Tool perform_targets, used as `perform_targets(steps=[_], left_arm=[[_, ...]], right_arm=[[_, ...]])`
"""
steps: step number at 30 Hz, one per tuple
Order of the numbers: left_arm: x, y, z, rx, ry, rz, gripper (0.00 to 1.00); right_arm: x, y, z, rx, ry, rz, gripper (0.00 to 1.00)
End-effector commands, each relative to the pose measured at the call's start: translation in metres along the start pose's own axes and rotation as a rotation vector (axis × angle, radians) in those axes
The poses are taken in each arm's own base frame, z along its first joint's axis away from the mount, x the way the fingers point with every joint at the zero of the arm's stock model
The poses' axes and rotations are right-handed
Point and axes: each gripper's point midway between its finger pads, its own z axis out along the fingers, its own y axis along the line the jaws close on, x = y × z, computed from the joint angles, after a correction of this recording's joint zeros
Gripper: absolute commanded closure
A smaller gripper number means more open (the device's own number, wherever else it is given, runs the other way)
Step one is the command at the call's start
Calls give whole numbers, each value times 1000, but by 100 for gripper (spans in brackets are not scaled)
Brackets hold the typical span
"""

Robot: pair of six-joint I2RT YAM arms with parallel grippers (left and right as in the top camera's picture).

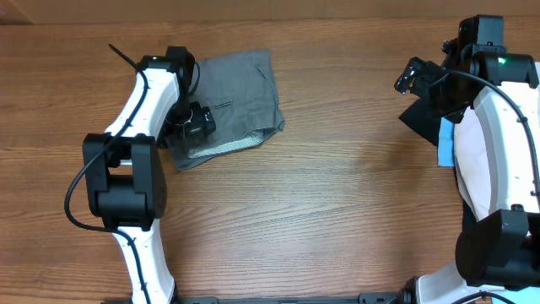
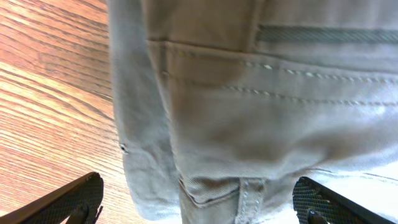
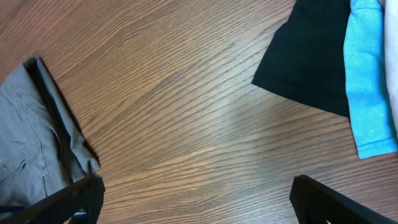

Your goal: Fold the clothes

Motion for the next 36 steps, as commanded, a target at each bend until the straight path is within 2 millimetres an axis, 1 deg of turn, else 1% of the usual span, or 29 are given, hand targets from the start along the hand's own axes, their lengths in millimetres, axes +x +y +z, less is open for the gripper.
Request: perform_targets(steps=[1, 4, 10, 12, 16, 18, 20, 23, 26, 27, 29, 30, 31, 32, 33, 34, 35, 36], left_arm=[[-3, 3, 7, -16, -4, -35, 0], [0, 4, 15, -17, 3, -41, 0], [9, 6, 41, -22, 14, -49, 0], [11, 7, 43, -24, 19, -66, 0], [13, -1, 42, 20, 37, -66, 1], [14, -3, 42, 28, 40, -66, 7], [14, -3, 42, 28, 40, -66, 16], [14, -3, 42, 31, 42, -65, 34], [14, -3, 42, 30, 42, -65, 56], [14, -3, 42, 30, 42, -65, 60], [14, -3, 42, 30, 42, -60, 61], [14, -3, 42, 30, 42, -57, 60], [15, -3, 42, 29, 44, -55, 56], [15, -3, 42, 29, 45, -53, 47], [15, -3, 42, 29, 45, -48, 29], [14, -3, 42, 29, 44, -34, 18], [14, -2, 41, 27, 42, -19, 10], [13, -1, 40, 21, 40, -3, 5]], right_arm=[[-3, 0, -2, 5, -13, -5, 0], [-3, 0, -2, 5, -13, -5, 0], [-3, 0, -2, 5, -13, -5, 0], [-3, 0, -2, 5, -13, -5, 0], [-3, 0, -2, 5, -13, -5, 0], [-3, 0, -2, 5, -13, -5, 0], [-3, 0, -2, 5, -13, -5, 0], [-3, 0, -2, 5, -13, -5, 0], [-3, 0, -2, 5, -13, -5, 0], [-3, 0, -2, 5, -13, -5, 0], [-3, 0, -2, 5, -13, -5, 0], [-3, 0, -2, 5, -13, -5, 0], [-3, 0, -2, 5, -13, -5, 0], [-3, 0, -2, 5, -13, -5, 0], [-3, 0, -2, 5, -13, -5, 0], [-3, 0, -2, 5, -13, -5, 0], [-3, 0, -2, 5, -13, -5, 0], [-3, 0, -2, 5, -13, -5, 0]])
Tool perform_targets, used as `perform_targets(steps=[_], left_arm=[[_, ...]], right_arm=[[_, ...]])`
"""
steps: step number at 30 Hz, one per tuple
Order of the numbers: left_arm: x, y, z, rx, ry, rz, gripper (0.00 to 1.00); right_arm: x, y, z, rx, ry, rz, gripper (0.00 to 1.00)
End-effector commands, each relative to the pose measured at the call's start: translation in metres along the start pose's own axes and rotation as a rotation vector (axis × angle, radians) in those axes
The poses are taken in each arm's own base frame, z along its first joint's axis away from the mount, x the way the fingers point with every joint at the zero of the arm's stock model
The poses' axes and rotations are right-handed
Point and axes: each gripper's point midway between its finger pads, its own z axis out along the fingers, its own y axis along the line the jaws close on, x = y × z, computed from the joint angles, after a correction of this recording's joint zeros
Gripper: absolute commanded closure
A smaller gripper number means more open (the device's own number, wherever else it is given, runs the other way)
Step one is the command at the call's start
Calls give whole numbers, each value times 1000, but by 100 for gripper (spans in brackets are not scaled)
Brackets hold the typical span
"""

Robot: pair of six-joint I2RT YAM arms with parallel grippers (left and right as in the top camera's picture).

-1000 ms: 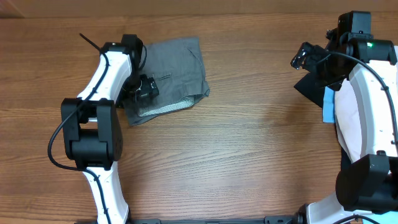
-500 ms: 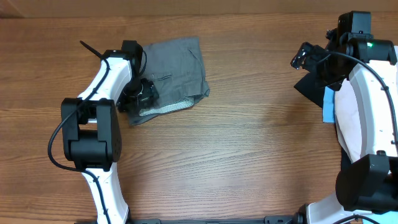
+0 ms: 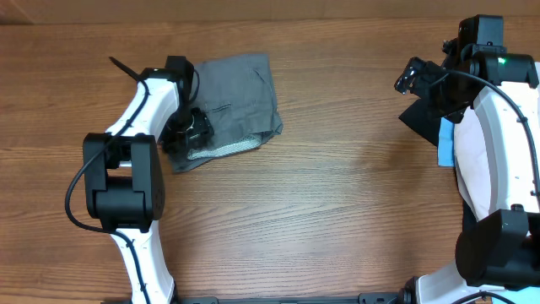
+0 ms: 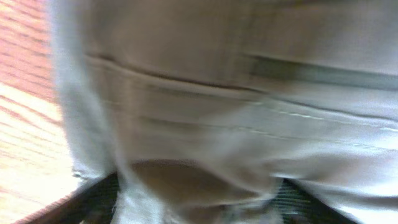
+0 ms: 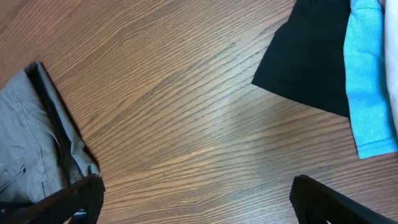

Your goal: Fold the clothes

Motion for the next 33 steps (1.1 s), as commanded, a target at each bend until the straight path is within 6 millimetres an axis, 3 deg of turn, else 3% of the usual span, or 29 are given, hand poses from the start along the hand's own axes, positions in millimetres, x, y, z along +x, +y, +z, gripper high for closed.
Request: perform_targets(steps=[1, 14, 26, 29, 33], left_arm=[[8, 7, 13, -41, 38, 61, 1], [10, 20, 17, -112, 37, 142, 0], [21, 23, 46, -97, 39, 147, 0], [24, 15, 49, -45, 50, 143, 12], [26, 8, 50, -6, 60, 139, 38]], right_arm=[[-3, 0, -2, 6, -13, -5, 0], [-3, 0, -2, 6, -13, -5, 0], [-3, 0, -2, 6, -13, -5, 0], [-3, 0, -2, 6, -13, -5, 0], [-3, 0, -2, 6, -13, -5, 0]])
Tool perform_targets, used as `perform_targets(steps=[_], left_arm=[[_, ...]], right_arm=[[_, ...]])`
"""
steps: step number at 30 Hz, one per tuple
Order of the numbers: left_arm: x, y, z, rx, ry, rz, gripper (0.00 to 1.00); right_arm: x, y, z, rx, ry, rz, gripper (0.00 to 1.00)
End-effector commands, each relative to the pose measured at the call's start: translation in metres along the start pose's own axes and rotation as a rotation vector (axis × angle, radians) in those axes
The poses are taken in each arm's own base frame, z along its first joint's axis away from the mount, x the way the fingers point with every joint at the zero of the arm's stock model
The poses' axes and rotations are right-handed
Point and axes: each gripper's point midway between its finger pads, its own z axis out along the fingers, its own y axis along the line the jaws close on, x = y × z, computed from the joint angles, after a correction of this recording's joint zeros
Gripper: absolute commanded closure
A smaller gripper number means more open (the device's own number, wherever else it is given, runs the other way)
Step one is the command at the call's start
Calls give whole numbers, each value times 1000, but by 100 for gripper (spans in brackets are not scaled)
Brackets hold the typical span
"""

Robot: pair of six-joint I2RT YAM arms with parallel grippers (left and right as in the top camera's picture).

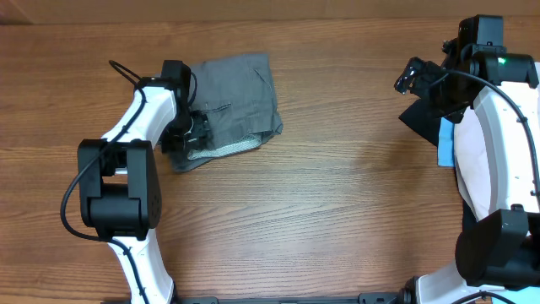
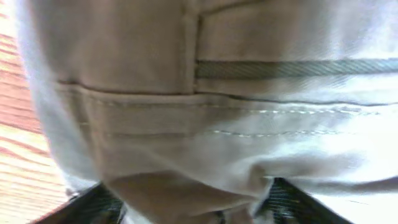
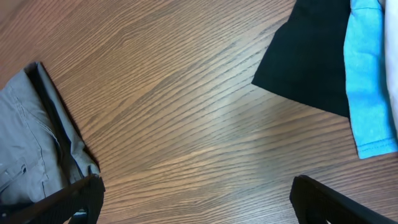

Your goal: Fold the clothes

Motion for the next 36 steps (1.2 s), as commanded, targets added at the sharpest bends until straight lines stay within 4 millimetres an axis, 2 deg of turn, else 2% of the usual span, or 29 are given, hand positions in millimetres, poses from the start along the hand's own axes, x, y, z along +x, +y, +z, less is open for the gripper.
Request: perform_targets(steps=[1, 3, 5, 8, 10, 12, 16, 19, 30, 36], left_arm=[[32, 14, 41, -69, 131, 21, 44], [33, 14, 41, -69, 132, 22, 52], [33, 14, 41, -72, 135, 22, 48], [32, 14, 38, -71, 137, 22, 20], [28, 15, 30, -85, 136, 28, 7], [18, 16, 15, -108, 119, 30, 1], [-4, 9, -24, -106, 64, 28, 0], [-13, 5, -38, -91, 37, 25, 0], [-6, 11, -36, -111, 65, 12, 0], [0, 24, -32, -157, 84, -34, 0]], right_arm=[[-3, 0, -2, 6, -13, -5, 0], [-3, 0, -2, 6, -13, -5, 0], [-3, 0, -2, 6, -13, -5, 0], [-3, 0, -2, 6, -13, -5, 0], [-3, 0, -2, 6, -13, -5, 0], [-3, 0, -2, 6, -13, -5, 0], [-3, 0, -2, 6, -13, -5, 0], [-3, 0, -2, 6, -13, -5, 0], [-3, 0, -2, 6, -13, -5, 0], [-3, 0, -2, 6, -13, -5, 0]])
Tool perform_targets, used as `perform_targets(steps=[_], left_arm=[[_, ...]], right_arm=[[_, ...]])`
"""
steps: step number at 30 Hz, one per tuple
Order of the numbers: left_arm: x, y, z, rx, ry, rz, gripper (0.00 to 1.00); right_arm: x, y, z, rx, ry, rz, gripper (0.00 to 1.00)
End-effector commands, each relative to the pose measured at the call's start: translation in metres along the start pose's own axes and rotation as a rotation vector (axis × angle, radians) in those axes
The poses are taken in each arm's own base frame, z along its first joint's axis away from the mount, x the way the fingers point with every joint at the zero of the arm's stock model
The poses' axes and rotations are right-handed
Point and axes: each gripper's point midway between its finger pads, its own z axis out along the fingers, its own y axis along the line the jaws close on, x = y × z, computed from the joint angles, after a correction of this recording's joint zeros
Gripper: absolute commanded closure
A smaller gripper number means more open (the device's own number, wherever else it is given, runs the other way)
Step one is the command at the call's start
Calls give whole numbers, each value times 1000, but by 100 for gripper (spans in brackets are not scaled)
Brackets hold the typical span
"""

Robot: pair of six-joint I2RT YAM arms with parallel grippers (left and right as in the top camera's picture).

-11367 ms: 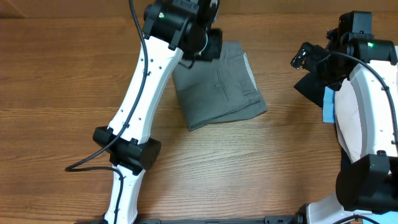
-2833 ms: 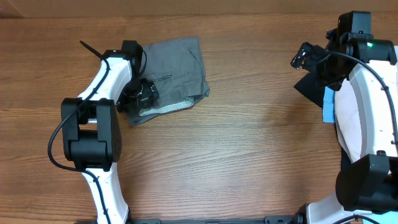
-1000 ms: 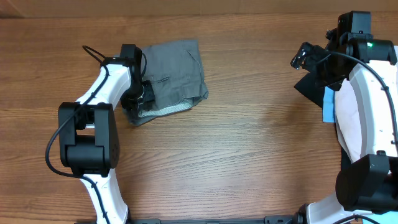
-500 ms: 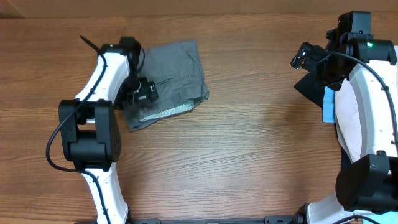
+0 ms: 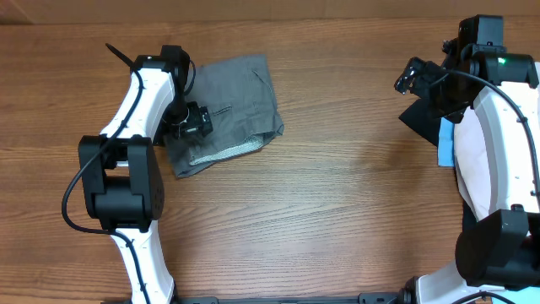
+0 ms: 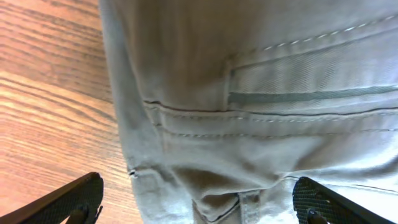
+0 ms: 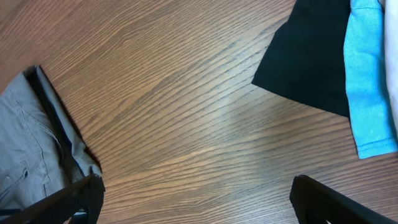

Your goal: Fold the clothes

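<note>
Folded grey trousers (image 5: 234,101) lie at the back left of the table; the left wrist view is filled by their seams and pocket welt (image 6: 261,106). My left gripper (image 5: 192,121) hovers over their left edge, open (image 6: 199,208), with only cloth below the wide-apart fingers. My right gripper (image 5: 411,80) hangs open at the back right (image 7: 199,202), above bare wood, beside a pile of clothes.
The pile at the right edge holds a black garment (image 5: 419,114), a light blue one (image 5: 445,143) and a white one (image 5: 477,169). The black (image 7: 311,56) and blue (image 7: 370,81) pieces show in the right wrist view. Brown wooden table (image 5: 337,211) spans between.
My left gripper was pressed close against the grey trousers; now it stands back from them with its fingers wide apart. The trousers' front left corner sits slightly nearer. The right arm has not moved.
First my left gripper hung open over the trousers' left edge. At the two following moments it was down close on the fabric, which filled its view. Now it is off the cloth, open, the trousers still folded in nearly the same place. The right gripper stayed open throughout.
</note>
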Motion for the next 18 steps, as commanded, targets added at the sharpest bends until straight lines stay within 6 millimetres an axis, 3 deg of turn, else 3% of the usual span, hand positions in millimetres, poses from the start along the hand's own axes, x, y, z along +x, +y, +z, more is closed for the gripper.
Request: perform_targets(steps=[1, 18], left_arm=[[5, 13, 7, -41, 24, -43, 0], [30, 5, 62, 15, 73, -46, 0]], right_arm=[[-3, 0, -2, 6, -13, -5, 0], [-3, 0, -2, 5, -14, -5, 0]])
